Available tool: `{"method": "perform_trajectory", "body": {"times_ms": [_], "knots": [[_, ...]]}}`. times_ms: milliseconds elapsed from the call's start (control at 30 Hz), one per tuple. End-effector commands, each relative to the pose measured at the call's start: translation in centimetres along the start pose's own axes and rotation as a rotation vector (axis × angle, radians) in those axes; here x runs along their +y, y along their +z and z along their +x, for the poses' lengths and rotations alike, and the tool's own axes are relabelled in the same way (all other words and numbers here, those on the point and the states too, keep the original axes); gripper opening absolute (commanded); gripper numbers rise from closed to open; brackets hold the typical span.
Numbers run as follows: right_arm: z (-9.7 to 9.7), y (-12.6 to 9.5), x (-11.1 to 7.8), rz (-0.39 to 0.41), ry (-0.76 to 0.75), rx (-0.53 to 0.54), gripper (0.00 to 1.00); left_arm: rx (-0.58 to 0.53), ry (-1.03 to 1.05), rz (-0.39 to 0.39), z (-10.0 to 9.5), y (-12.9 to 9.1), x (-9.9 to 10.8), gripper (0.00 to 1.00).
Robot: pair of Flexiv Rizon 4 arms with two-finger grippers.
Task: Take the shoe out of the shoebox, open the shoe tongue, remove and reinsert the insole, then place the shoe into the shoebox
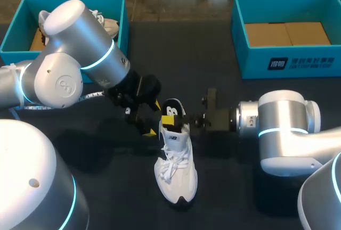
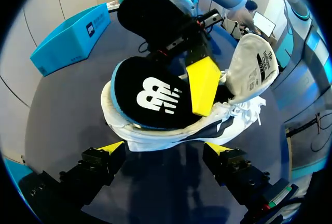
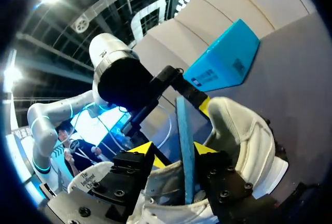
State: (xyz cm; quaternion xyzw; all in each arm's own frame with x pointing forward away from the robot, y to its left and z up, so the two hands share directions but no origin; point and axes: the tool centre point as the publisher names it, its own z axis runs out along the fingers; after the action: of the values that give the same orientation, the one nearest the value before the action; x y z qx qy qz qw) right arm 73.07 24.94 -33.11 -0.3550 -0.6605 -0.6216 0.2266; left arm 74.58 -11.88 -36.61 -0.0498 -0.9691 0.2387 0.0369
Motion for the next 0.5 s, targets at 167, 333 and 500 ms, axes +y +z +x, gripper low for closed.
{"method": "perform_trajectory", "body": {"times_ms": [167,333,500], "knots": [[0.1,-0.4,1.4,-0.004,-0.033,-0.009,0.44,-0.002,0.0,0.0,0.1,0.1,0.0,1.0],[-0.9,-0.7,2.1,-0.013,-0.026,-0.005,0.17,-0.002,0.0,0.0,0.1,0.1,0.0,1.0],[-2.0,-0.6,1.9,-0.011,0.024,0.002,0.0,-0.002,0.0,0.0,0.1,0.1,0.0,1.0]]}}
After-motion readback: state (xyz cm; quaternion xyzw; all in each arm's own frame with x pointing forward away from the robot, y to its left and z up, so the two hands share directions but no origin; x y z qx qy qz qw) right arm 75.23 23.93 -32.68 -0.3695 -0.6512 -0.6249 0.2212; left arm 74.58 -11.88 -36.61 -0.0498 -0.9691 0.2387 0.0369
